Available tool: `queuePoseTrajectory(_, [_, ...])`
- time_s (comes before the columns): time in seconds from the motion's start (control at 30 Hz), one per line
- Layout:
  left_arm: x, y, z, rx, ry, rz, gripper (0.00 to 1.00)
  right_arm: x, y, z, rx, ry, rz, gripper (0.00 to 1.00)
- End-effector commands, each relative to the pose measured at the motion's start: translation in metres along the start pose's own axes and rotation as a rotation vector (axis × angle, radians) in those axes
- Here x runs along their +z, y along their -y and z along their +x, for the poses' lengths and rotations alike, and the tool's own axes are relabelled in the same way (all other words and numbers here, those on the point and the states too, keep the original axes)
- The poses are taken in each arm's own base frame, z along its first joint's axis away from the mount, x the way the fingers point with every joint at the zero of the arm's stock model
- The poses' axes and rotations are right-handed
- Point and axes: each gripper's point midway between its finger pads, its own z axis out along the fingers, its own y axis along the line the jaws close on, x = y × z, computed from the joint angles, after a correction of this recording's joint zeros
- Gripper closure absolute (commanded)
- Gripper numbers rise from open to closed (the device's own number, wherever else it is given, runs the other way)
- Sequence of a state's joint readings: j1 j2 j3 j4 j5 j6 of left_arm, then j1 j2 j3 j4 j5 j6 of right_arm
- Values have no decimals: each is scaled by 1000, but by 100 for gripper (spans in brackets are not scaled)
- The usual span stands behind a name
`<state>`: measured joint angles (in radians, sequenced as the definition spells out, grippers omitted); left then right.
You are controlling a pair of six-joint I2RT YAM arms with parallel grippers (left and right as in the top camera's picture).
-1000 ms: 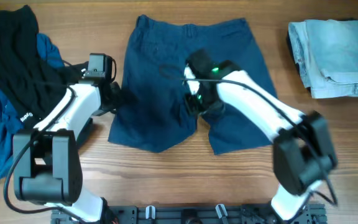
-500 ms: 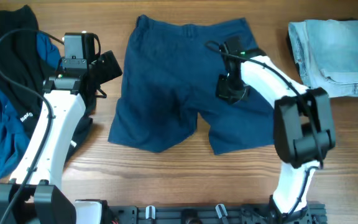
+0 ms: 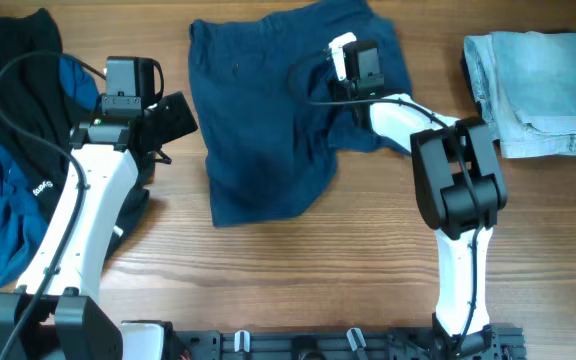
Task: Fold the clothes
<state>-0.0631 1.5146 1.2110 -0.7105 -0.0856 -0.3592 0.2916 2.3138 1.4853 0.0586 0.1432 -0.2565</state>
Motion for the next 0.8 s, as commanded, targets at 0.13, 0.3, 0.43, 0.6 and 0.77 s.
queuePoseTrajectory(0.13, [4,-5,0,7,-1,-23,16,-36,39,14,130,-143,26,75])
queuePoseTrajectory(0.3, [4,-5,0,7,-2,-23,15,-172,3,29,518,-438,-210,61])
queuePoseTrajectory(0.43, [4,-6,1,8,-9,-26,13,-182,-19,93,657,-666,-187,46])
queuePoseTrajectory(0.6, [4,-6,1,8,-8,-26,12,-155,-44,131,718,-647,-227,51])
queuePoseTrajectory(0.77, [4,-6,1,8,-8,-26,12,-128,-50,142,716,-540,-236,62])
